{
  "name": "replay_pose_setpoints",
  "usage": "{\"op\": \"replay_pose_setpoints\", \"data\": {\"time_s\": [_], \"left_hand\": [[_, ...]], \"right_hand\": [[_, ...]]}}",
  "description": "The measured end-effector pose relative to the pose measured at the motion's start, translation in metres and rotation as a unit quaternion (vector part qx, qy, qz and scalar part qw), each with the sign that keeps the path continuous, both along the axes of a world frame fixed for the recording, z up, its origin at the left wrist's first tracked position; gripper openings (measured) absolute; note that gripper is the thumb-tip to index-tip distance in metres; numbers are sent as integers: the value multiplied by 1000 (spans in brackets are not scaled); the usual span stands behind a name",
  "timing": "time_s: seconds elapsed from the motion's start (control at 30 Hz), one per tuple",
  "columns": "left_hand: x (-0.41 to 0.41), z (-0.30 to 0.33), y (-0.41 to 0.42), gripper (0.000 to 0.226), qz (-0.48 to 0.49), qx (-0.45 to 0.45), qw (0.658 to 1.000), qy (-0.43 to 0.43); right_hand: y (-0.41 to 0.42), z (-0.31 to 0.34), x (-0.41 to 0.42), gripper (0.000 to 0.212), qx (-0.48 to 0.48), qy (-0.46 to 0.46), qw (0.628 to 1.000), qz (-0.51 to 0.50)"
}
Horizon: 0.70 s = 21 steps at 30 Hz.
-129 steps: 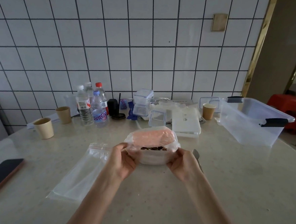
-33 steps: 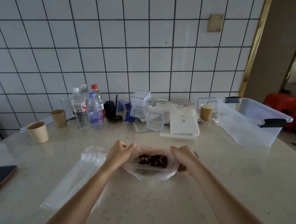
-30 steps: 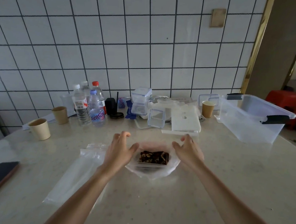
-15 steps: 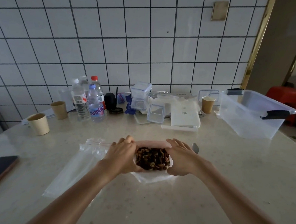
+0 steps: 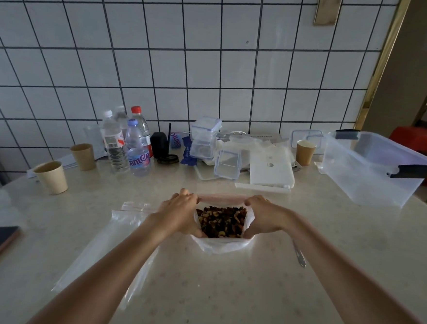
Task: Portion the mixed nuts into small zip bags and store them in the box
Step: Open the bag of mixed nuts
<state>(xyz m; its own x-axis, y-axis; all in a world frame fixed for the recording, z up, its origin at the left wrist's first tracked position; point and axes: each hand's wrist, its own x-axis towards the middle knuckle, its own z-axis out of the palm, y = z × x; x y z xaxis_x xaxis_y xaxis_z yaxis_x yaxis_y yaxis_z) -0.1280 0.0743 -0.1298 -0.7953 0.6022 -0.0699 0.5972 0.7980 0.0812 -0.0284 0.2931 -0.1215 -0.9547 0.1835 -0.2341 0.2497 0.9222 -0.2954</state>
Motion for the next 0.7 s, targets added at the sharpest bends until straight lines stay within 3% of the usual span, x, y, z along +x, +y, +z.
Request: {"op": "replay_pose_setpoints", "data": {"time_s": [0.13,0.3,0.43,0.6,0.7], "left_hand": [[-26,0,11,97,13,-24,999,-31],[-41,-9,6,106,7,-15,998,-64],[-39,-11,1,89,4,18,998,-68],[-16,-7,-16,74,-18,119,992,-40],[-1,-3,-36,54,-36,228,973,-9]], "right_hand": [[8,1,-17,100,-1,-26,1000,4],[17,-9,-31,92,-39,-39,998,-5],[17,-17,-29,88,-61,-25,998,-5],[17,-21,-5,55,-173,113,978,-37],[7,-23,15,29,-144,265,952,-42]]}}
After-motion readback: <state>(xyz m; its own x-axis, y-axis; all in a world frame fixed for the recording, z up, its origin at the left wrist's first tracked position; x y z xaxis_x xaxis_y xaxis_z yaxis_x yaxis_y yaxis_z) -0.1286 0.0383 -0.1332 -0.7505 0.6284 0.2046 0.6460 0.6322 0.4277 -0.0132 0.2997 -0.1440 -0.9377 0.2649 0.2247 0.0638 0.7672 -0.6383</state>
